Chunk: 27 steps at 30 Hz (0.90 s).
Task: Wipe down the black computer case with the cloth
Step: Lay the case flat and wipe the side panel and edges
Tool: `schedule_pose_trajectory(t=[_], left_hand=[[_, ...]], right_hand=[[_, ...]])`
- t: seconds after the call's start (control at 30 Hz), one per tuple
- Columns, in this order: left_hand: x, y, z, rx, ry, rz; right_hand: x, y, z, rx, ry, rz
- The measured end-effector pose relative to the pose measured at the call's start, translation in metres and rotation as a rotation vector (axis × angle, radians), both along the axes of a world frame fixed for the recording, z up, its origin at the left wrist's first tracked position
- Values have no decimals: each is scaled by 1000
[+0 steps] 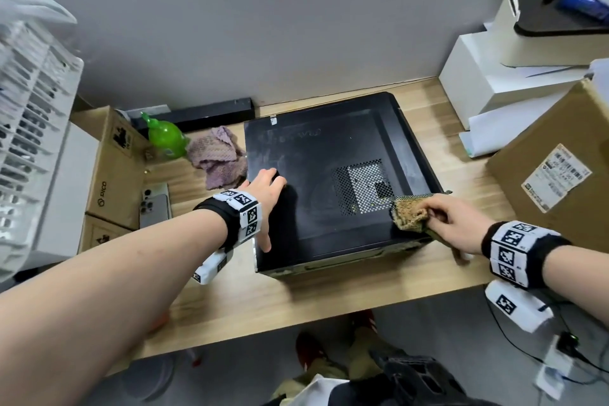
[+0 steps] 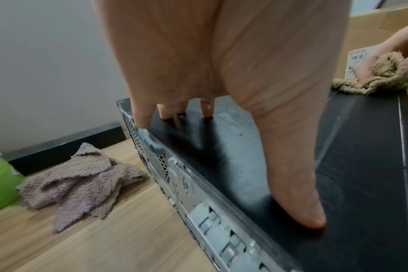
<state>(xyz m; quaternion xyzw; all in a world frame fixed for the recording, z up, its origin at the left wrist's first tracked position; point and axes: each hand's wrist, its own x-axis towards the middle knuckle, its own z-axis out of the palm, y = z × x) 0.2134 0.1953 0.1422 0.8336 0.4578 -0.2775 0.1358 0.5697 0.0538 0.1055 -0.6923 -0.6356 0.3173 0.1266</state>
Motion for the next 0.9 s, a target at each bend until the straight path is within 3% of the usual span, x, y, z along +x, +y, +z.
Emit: schedule_pose_trajectory(t=[0.23,0.43,0.6,0.9], left_hand=[[-15,-1,-5,26,-63,-44],[-30,-10,-16,24,-160,-170],[-13,-34,-21,50,-147,-145],[1,-44,-34,25,-159,-78]], right_hand=[[-15,-16,1,-12,-62,133],[-21,-19,-2,61,-78,104],[-24,-22,-4,94,-84,102],[-9,-21,-15,166,-68,288]])
